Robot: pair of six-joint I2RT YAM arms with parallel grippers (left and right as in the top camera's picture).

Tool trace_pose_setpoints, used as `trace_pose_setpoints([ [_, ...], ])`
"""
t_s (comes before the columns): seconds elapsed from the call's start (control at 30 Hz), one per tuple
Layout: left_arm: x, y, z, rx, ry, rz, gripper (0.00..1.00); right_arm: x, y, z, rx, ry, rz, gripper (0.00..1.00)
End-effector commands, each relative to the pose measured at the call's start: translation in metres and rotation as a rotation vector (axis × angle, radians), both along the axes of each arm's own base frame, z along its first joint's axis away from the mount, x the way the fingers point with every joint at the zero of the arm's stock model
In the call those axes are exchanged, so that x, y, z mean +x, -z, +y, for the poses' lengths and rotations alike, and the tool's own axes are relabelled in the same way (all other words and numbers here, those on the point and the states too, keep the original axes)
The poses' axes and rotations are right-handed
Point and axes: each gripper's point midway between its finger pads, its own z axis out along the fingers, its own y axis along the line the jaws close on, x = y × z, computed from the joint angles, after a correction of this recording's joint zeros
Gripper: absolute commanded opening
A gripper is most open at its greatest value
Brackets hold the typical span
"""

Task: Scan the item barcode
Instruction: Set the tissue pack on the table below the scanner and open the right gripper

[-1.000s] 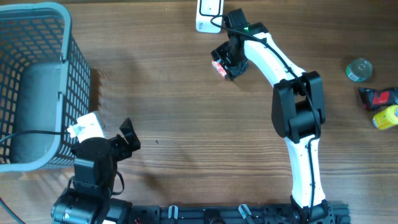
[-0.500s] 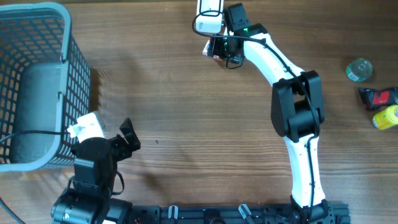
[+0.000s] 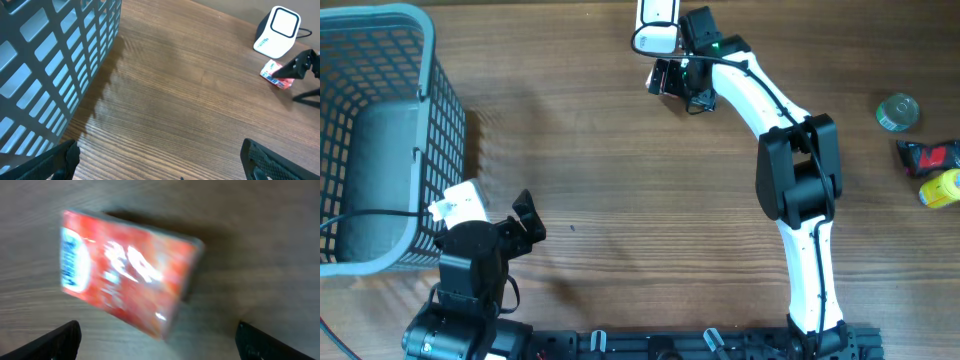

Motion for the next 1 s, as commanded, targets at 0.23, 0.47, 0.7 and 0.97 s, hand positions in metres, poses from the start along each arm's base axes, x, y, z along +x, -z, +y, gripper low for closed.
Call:
trace_pose_setpoints([
  [0.23, 0.0, -0.002, -0.001, -0.006, 0.006, -0.007, 1.0, -0.001, -0.057, -0.005, -0.087, 0.114, 0.026, 1.0],
  [0.47, 0.0, -0.002, -0.001, -0.009, 0.004, -0.008, 1.0, -0.005, -0.093, -0.001, -0.066, 0.116, 0.019, 1.0],
  [0.7, 0.0, -0.002, -0.001, -0.015, 0.0, -0.009, 1.0, 0.035, -0.113, 0.022, -0.017, 0.053, -0.192, 1.0],
  [0.97, 0.0, -0.002, -0.001, -0.015, 0.0, -0.009, 1.0, 0.083, -0.149, 0.028, -0.126, -0.112, -0.511, 1.0],
])
